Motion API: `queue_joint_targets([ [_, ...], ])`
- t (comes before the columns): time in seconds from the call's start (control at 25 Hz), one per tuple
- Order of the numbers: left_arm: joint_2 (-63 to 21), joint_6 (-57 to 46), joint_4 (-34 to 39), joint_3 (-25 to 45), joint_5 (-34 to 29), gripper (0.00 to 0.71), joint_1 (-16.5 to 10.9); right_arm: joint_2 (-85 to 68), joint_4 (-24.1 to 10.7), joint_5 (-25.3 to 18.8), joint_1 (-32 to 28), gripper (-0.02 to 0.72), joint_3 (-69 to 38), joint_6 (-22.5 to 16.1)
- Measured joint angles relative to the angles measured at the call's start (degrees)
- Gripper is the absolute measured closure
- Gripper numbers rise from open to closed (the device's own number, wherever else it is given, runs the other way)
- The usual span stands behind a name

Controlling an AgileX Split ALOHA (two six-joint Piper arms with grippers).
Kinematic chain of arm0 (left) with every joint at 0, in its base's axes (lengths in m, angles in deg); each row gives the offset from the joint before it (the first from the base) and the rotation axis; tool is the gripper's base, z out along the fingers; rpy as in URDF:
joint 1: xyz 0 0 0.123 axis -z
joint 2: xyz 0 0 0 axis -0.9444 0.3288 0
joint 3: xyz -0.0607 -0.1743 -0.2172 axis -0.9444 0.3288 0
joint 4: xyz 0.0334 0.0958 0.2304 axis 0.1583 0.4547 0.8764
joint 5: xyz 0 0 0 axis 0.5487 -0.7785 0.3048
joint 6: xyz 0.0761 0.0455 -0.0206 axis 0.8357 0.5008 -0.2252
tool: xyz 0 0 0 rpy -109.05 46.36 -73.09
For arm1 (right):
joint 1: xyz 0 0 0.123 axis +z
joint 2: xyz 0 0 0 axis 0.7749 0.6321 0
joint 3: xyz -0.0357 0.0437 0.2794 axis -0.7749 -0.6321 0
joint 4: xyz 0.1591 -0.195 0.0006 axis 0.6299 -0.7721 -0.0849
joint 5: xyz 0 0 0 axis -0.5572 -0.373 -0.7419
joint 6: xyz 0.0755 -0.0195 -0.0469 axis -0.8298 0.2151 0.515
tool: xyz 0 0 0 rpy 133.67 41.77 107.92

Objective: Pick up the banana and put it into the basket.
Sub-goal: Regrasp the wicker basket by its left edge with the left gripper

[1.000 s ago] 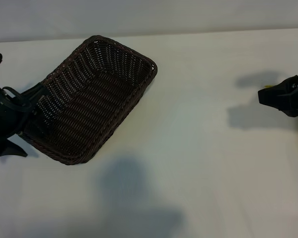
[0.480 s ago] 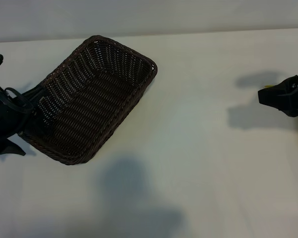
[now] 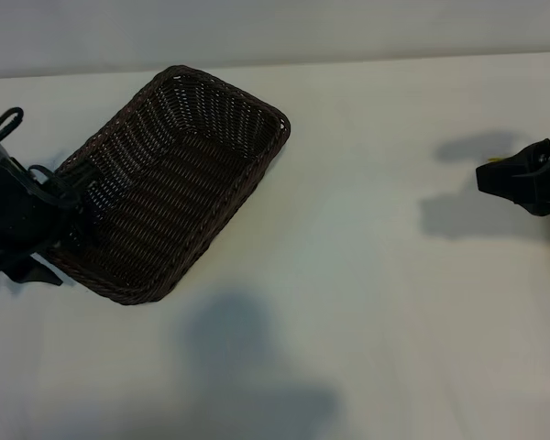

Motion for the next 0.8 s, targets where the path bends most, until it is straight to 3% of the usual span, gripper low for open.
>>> queue_joint_targets([
  [0.64,7.3,0.1,-0.4,0.0,5.5,0.149,0.0,0.0,0.1,0.0,0.0,0.111,0.0,0.0],
  [0.8,7.3,0.0,-0.4,0.0,5.6,0.196,0.0,0.0,0.1,0.0,0.0,0.111,0.0,0.0],
])
